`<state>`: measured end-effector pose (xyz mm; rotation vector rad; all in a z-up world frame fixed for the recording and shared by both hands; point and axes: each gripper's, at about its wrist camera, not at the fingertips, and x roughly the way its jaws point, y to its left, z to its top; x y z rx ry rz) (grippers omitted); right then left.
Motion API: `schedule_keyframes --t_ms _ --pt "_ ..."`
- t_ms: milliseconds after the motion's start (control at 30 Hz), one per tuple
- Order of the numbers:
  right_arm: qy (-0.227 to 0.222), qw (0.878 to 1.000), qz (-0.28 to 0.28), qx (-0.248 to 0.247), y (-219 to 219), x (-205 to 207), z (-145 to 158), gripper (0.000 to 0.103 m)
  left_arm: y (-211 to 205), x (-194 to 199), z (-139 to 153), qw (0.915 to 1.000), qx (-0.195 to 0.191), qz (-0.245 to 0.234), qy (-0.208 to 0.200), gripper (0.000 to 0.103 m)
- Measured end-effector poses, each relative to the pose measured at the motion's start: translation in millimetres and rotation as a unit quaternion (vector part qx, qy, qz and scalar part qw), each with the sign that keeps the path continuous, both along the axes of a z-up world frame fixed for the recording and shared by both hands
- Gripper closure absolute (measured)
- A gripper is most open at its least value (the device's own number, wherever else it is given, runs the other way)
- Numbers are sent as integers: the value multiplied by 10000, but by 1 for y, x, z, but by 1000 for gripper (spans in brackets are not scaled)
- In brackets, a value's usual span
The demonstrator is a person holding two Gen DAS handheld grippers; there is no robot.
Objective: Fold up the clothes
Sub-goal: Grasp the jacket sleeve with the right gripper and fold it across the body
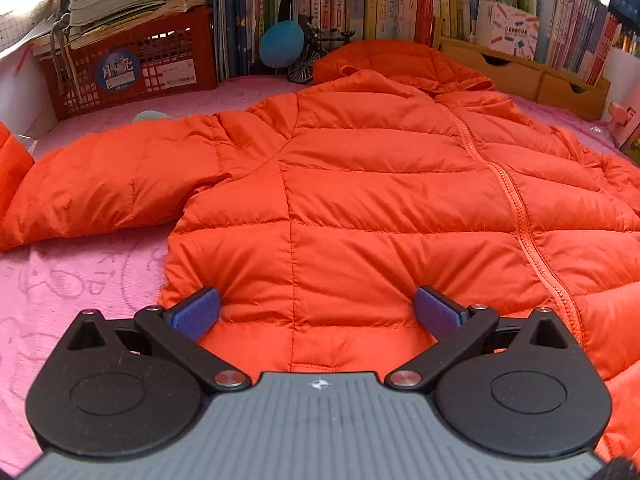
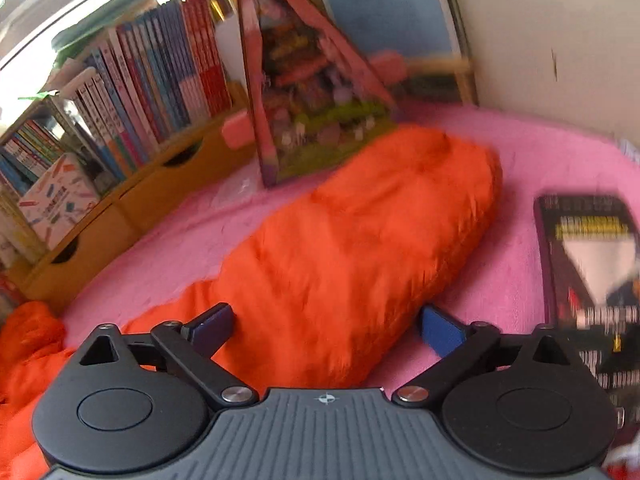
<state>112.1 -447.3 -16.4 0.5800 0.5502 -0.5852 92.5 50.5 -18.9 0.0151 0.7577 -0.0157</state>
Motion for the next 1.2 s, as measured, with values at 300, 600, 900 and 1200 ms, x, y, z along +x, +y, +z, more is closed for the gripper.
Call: schedule_keyframes --t_ms 300,600,900,1200 --pt "-522 9941 553 -777 39 26 51 93 2 -5 -5 9994 -59 -96 -319 0" --pt "-1025 8631 4408 -2243 263 33 80 92 6 -6 -6 9991 -181 -104 -373 0" --pt "-647 8060 5401 -2334 328 17 41 27 12 -8 -4 9984 -347 -122 -433 0" --pt "-939 8429 4804 -2233 275 -1 63 18 21 1 28 9939 -876 -200 -635 0"
